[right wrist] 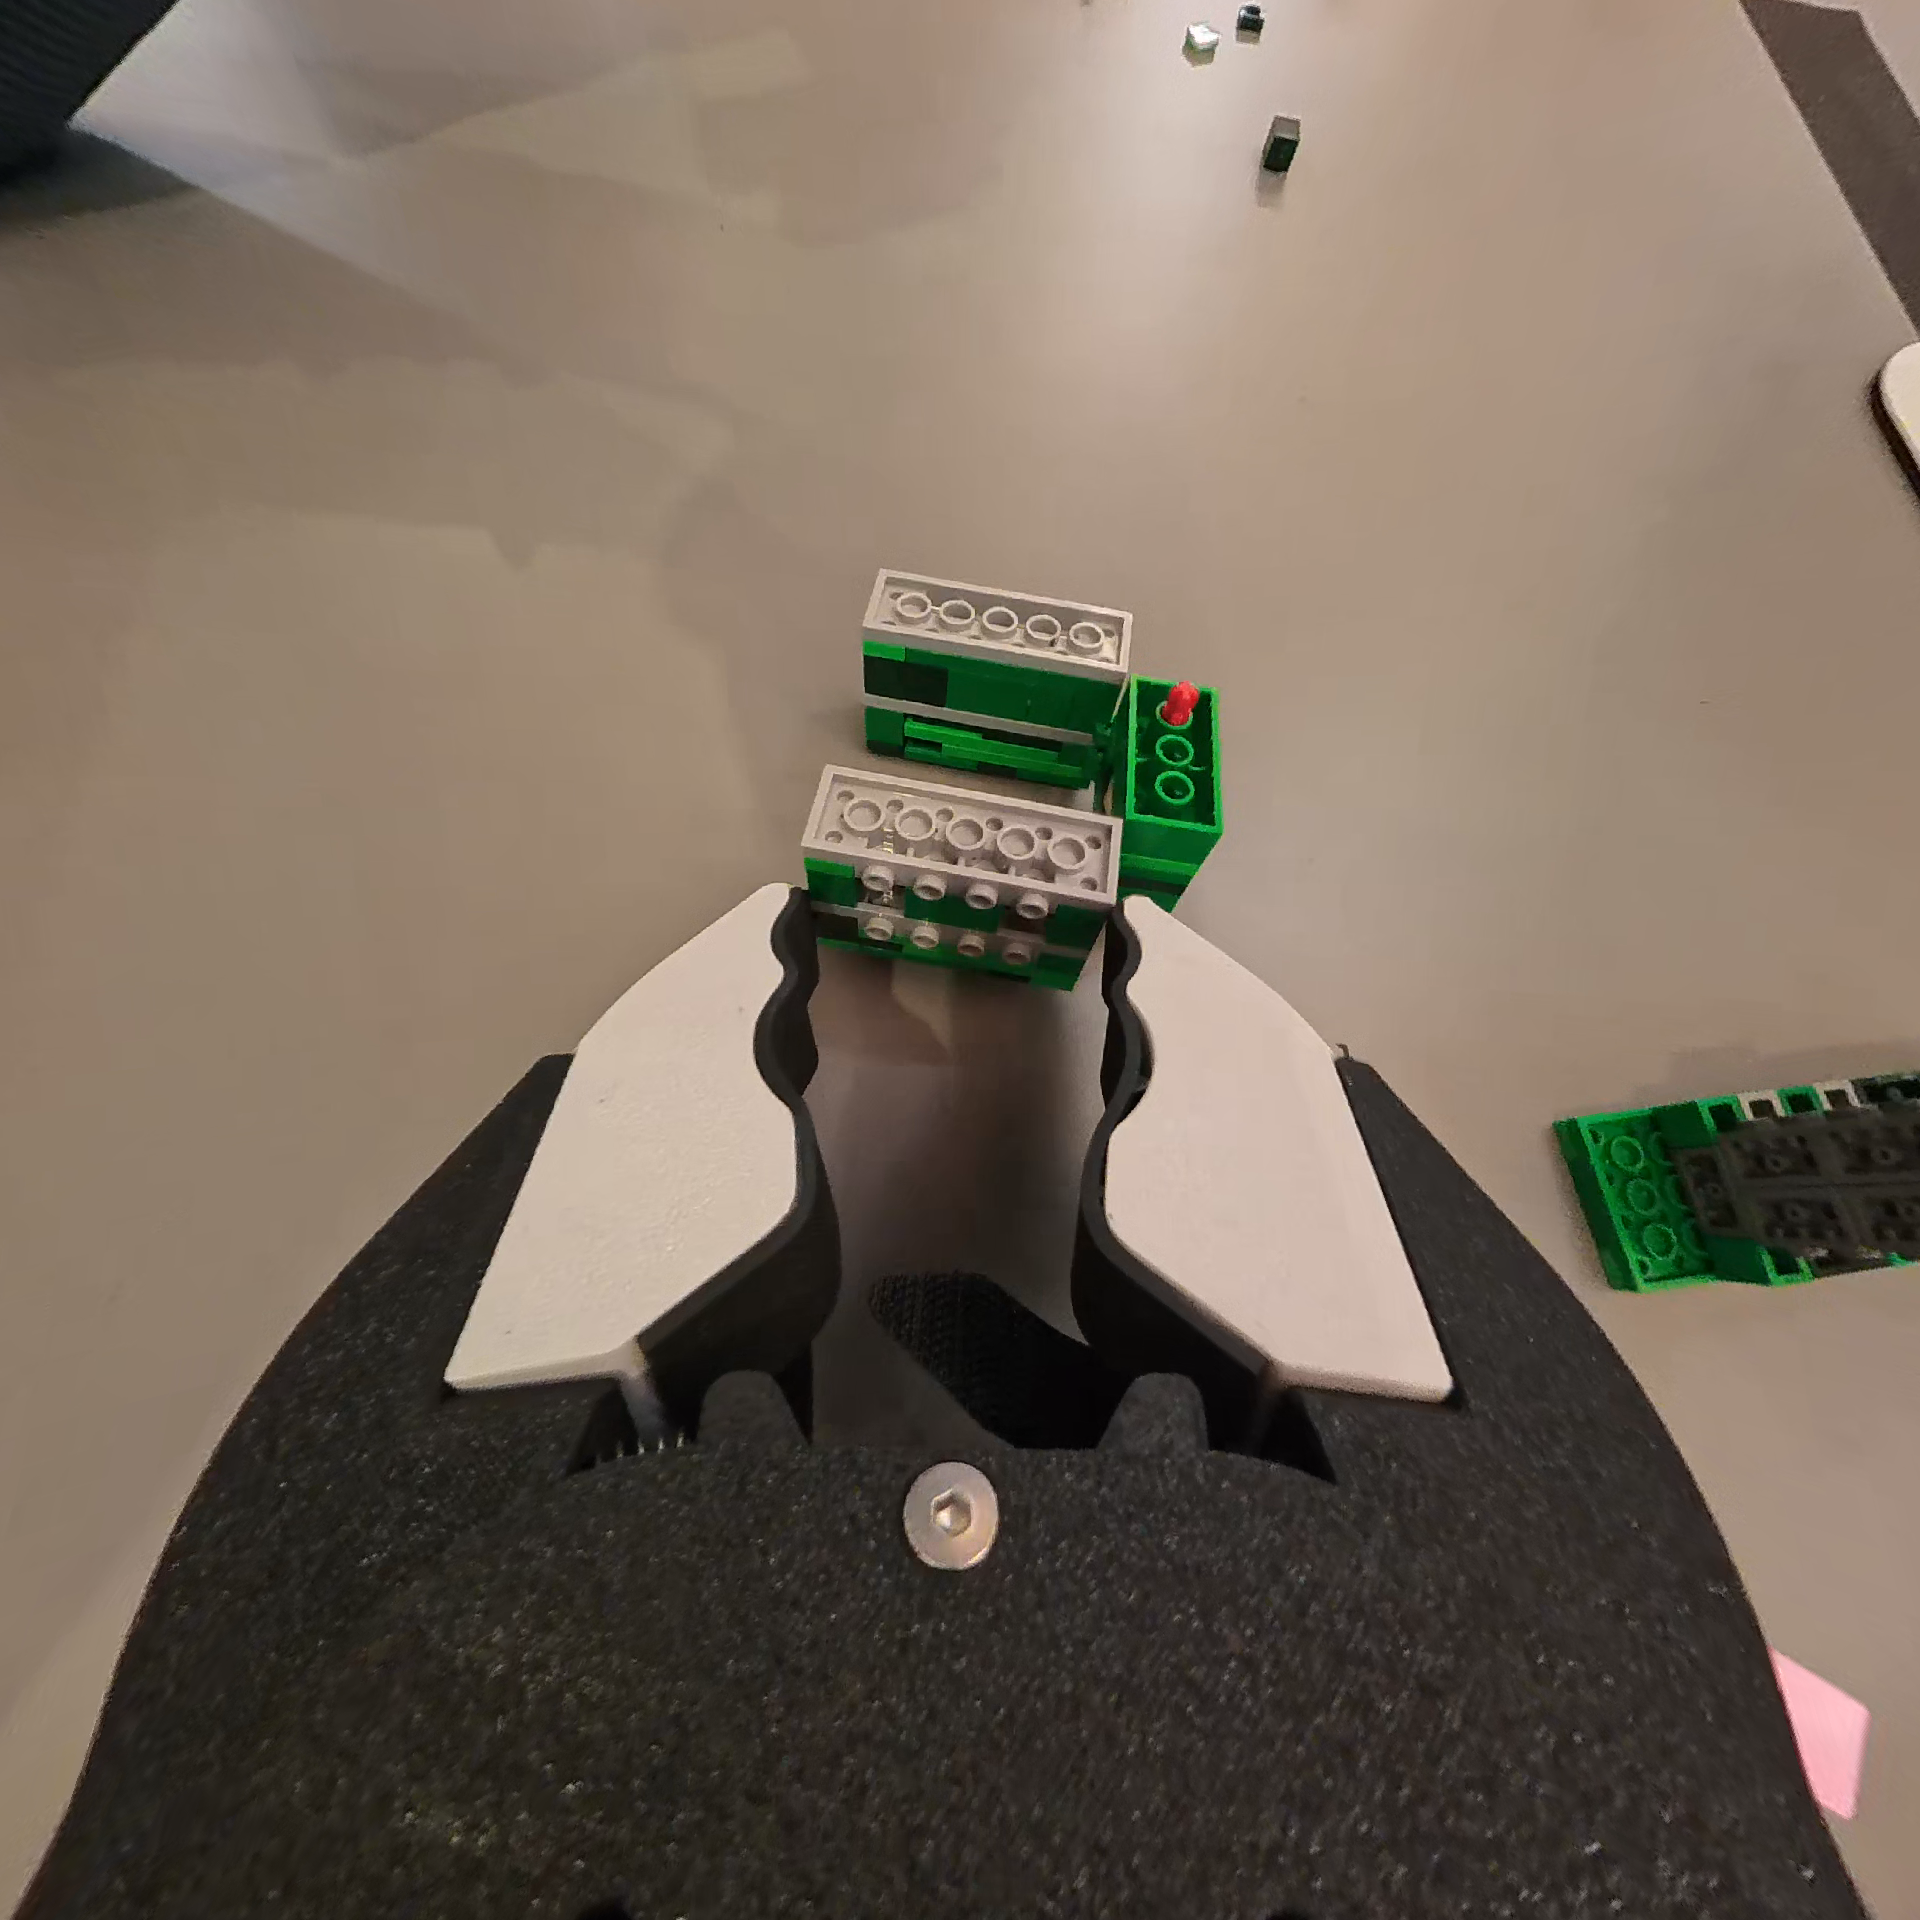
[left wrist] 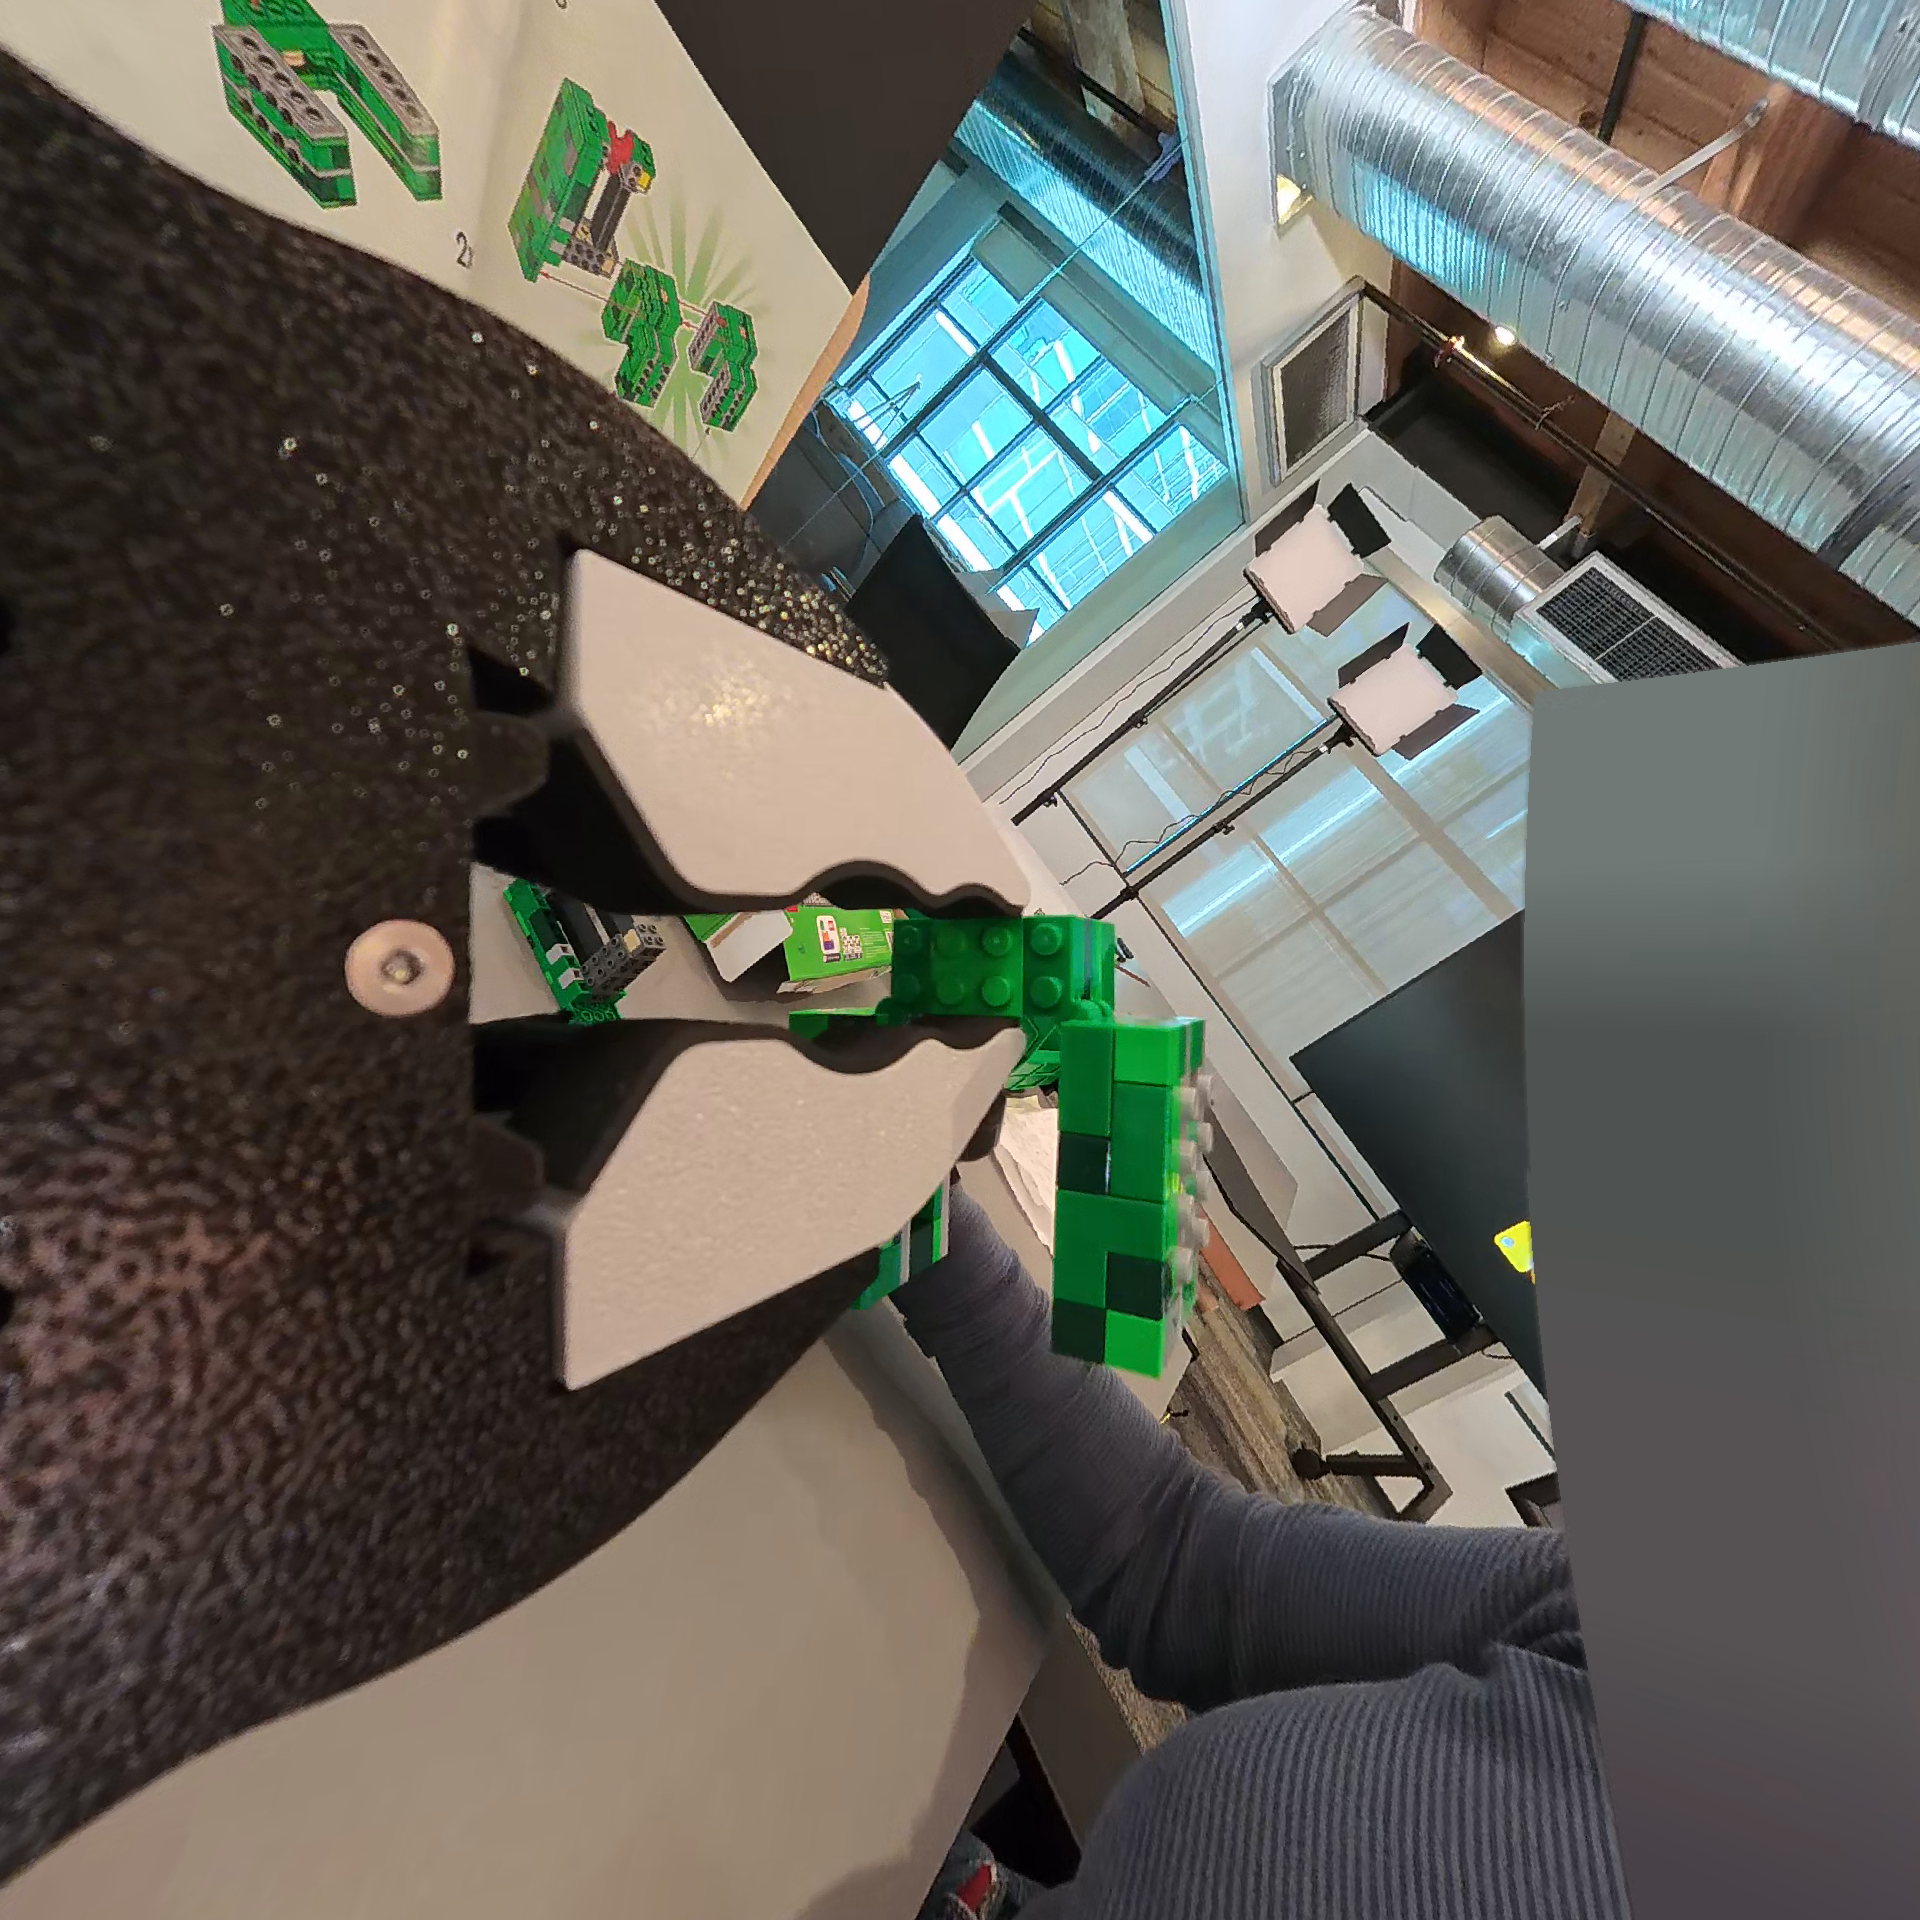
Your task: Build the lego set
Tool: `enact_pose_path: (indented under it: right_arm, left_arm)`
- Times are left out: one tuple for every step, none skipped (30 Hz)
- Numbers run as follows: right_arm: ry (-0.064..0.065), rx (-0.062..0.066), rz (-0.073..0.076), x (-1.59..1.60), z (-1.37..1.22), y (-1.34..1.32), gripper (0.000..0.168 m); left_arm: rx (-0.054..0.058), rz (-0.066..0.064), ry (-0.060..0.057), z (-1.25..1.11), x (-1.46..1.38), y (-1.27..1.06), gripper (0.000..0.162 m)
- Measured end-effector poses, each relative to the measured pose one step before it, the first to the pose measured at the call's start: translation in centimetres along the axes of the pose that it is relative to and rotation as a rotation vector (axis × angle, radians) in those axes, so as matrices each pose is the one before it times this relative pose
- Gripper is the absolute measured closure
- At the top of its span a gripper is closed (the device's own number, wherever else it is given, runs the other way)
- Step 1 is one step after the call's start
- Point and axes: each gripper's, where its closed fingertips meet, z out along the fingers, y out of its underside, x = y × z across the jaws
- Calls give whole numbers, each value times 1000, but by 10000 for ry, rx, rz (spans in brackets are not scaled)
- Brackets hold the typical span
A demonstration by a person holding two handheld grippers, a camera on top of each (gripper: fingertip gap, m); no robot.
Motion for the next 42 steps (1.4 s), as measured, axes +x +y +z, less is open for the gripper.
enact_pose_path:
  right_arm:
    - [70,10,-14,-29,-8,87,116]
    - [75,6,-17,-21,-17,84,116]
    - [73,-3,-3,-30,-11,97,116]
    - [58,-20,22,-31,-6,98,116]
    - [33,-44,47,-47,-10,135,116]
    - [9,-69,70,-41,16,178,116]
    - [2,-93,74,-47,27,213,116]
    - [15,-88,47,-8,52,215,116]
    - [14,-49,21,-2,37,134,116]
    - [1,-2,8,-11,11,31,116]
    - [1,11,-2,-7,-16,-34,116]
    - [2,-8,0,-1,-3,-6,116]
    - [-6,-27,15,-5,22,27,116]
    - [-17,-20,24,-21,18,27,116]
    - [-18,0,22,-18,9,8,116]
    - [-21,3,28,-29,4,10,115]
    - [-31,17,45,-47,-16,-23,115]
    - [-37,47,57,-56,-34,-54,115]
    - [-40,68,59,-71,-60,-87,114]
    - [-37,72,56,-56,-71,-67,113]
    - [-31,65,48,-38,-80,-43,112]
    - [-28,54,39,-45,-93,-14,112]
    - [-21,47,40,-22,-111,6,111]
    - [-5,61,62,27,-142,-17,110]
    - [20,93,102,124,-173,-66,110]
    - [45,112,125,202,-188,-108,111]
    - [45,105,108,229,-200,-124,111]
    - [29,60,72,204,-198,-83,112]
    - [20,-24,37,177,-149,18,114]
    - [-16,-102,-2,91,-107,120,116]
    - [-60,-135,5,0,-50,164,118]
    - [-108,-134,87,-113,45,151,119]
    - [-166,-121,166,-239,138,87,117]
    - [-101,-90,146,-251,208,48,112]
    - [45,-65,38,-166,236,33,105]
    - [105,-46,-47,-175,231,17,100]
    - [136,-8,-46,-157,229,-25,94]
    - [137,22,-20,-155,217,-69,90]
    - [121,30,-4,-126,210,-87,88]
    - [162,10,1,-18,201,-83,88]
    - [183,-27,-18,83,158,-51,88]
    - [190,-46,-43,150,134,-47,92]
  left_arm:
    - [-29,4,1,20,6,30,146]
    - [-23,-1,1,10,-1,39,146]
    - [-12,-4,2,15,4,11,146]
    - [-1,-2,1,2,3,15,146]
    - [4,0,2,3,2,-5,146]
    - [0,-1,0,2,-5,-8,146]
    - [-4,0,5,-3,6,5,146]
    - [-7,5,-1,4,-1,7,146]
    - [-6,3,3,8,18,-2,146]
    - [0,0,8,11,10,-10,146]
    - [-1,0,2,10,2,-8,146]
    - [-5,3,-2,10,-7,11,146]
    - [-7,0,7,14,13,-2,146]
    - [-12,-6,13,18,18,25,146]
    - [-12,3,4,24,6,10,146]
    - [-14,3,4,14,1,13,146]
    - [-17,-2,6,9,12,26,146]
    - [-13,-3,3,9,-2,27,146]
    - [-4,-4,2,10,4,10,146]
    - [1,-8,8,1,-2,13,146]
    - [2,-5,6,5,11,11,146]
    - [-1,-5,3,-9,3,3,146]
    - [-3,-3,3,-6,-6,11,146]
    - [-7,-4,0,-5,2,9,146]
    - [-10,-3,0,-16,-3,15,146]
    - [-13,3,-3,-14,0,12,146]
    - [-9,6,-2,-7,11,-2,146]
    - [2,8,4,-6,7,-23,146]
    - [5,6,3,-9,13,-33,146]
    - [5,6,0,-14,3,-17,146]
    - [2,4,5,-2,5,-16,146]
    - [2,-5,6,-7,6,-1,146]
    - [1,-9,2,-3,-2,6,146]
    - [-5,-6,-2,-9,-4,22,146]
    - [-11,-9,1,-9,-5,36,146]
    - [-16,-11,-1,-12,-6,43,146]
    - [-16,-2,-5,-9,-5,35,146]
    - [-12,4,-8,-8,-14,15,146]
    - [-4,2,1,-3,0,6,146]
    - [8,1,3,3,3,-24,146]
    - [14,1,0,-4,0,-22,146]
    - [7,1,1,14,5,-11,146]
